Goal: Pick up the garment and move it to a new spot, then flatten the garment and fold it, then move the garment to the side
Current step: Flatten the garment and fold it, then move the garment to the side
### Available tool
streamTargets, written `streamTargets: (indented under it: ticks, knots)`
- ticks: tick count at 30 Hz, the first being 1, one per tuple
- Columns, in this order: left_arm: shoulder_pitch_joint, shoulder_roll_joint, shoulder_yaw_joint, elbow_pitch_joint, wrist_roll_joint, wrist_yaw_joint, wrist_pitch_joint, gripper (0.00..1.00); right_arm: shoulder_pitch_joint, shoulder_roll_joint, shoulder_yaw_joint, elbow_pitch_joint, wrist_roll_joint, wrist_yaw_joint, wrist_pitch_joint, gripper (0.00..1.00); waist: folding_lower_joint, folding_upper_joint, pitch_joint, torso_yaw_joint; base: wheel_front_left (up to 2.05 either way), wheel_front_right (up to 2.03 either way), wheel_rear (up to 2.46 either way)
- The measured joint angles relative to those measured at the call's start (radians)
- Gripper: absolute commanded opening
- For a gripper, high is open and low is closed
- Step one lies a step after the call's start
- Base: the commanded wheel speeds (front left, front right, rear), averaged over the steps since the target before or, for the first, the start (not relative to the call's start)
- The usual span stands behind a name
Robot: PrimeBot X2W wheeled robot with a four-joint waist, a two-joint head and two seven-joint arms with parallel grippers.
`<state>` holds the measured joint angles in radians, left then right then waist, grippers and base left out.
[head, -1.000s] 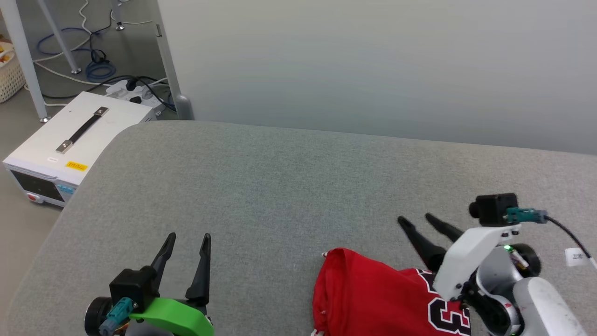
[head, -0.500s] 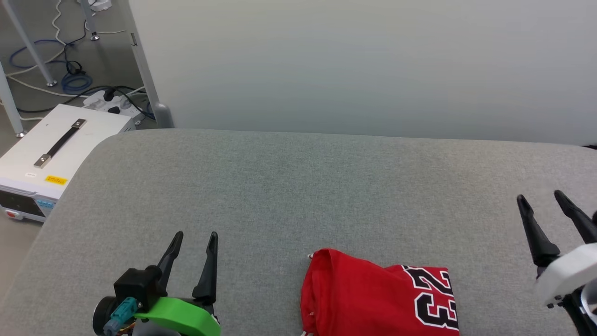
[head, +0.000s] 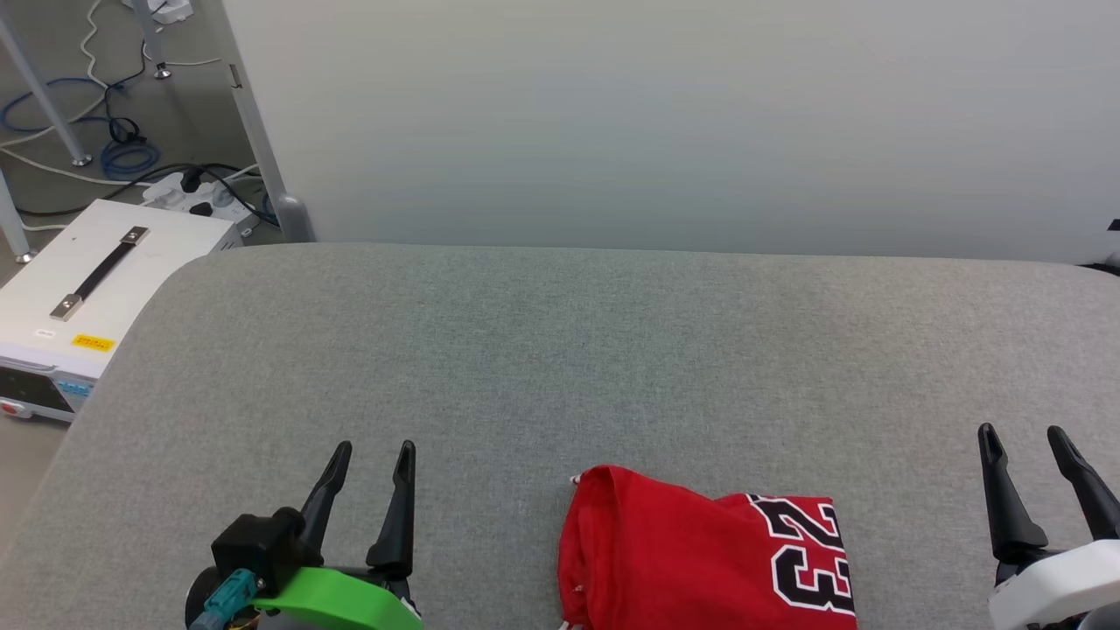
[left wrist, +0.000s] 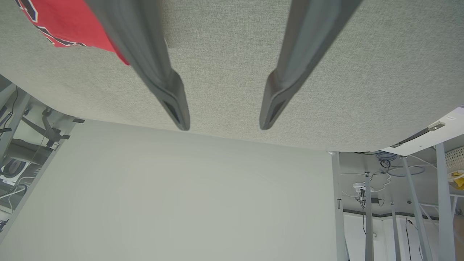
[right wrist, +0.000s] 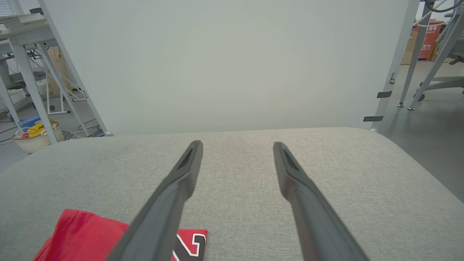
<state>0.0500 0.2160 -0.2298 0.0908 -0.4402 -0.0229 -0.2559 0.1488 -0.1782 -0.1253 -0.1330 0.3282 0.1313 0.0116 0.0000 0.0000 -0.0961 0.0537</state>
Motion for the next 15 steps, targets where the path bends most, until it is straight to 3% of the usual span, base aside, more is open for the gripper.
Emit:
streamTargets:
  ticks: [15]
  knots:
    - [0.000, -0.022, 0.020, 0.004, 0.031, -0.027, 0.000, 1.00, 0.001, 0.008, 0.017, -0.013, 0.000, 0.000, 0.039, 1.00, 0.0000, 0.0000, 0.009, 0.015, 0.00, 0.00, 0.00]
